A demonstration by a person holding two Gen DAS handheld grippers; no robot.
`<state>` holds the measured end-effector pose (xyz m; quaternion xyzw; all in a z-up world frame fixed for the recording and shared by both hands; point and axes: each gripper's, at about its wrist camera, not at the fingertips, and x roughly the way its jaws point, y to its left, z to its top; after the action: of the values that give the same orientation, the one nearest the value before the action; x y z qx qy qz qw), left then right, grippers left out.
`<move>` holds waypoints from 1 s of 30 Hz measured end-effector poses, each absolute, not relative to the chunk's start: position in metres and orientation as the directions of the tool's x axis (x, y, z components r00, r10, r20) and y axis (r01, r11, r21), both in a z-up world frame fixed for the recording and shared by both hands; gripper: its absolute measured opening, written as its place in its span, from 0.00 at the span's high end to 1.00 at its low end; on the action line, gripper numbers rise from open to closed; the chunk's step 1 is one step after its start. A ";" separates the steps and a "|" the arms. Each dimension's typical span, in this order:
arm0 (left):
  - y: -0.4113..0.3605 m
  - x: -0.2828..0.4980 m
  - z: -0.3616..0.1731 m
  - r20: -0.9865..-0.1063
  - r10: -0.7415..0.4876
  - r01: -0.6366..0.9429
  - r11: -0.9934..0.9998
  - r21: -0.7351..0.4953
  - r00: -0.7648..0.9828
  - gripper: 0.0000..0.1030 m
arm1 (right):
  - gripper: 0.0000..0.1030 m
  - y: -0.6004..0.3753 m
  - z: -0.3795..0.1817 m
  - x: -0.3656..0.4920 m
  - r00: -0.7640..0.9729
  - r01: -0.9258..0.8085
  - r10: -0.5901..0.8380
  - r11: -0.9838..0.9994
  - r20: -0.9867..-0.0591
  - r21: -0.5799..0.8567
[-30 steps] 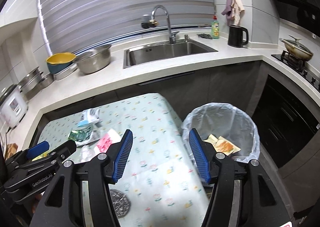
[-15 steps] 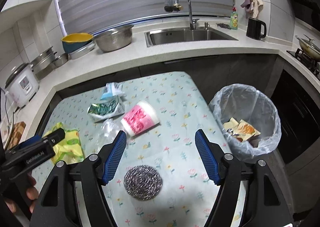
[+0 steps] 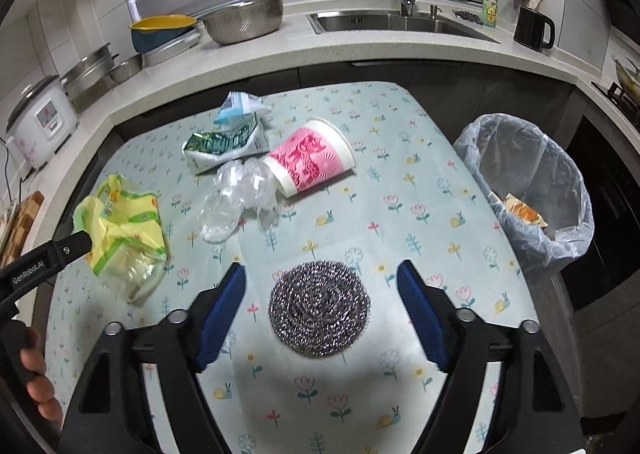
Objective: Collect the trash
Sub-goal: 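Grasp the yellow-green bag with the left gripper while the right gripper grasps the steel wool scrubber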
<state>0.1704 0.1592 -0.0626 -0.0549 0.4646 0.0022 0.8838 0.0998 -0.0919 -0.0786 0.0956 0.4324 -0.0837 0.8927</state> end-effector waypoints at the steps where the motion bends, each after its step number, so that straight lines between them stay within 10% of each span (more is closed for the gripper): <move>1: 0.162 0.171 -0.066 -0.827 -0.050 -0.061 0.993 -0.101 0.560 0.13 | 0.24 -0.091 -0.082 0.100 0.606 0.232 -0.066 0.968 -0.793 0.096; 26: 0.160 0.209 -0.122 -0.880 -0.150 -0.086 0.974 -0.210 0.450 0.13 | 0.23 -0.085 -0.139 0.122 0.497 0.246 -0.068 0.967 -0.865 0.066; 30: 0.157 0.211 -0.128 -0.884 -0.176 -0.064 0.972 -0.225 0.434 0.35 | 0.23 -0.084 -0.142 0.125 0.497 0.245 -0.059 0.967 -0.866 0.074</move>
<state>0.2111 0.1569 -0.1275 -0.1131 0.5310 -0.0336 0.8391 0.1253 -0.0840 -0.1420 0.0940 0.4936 -0.0885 0.8601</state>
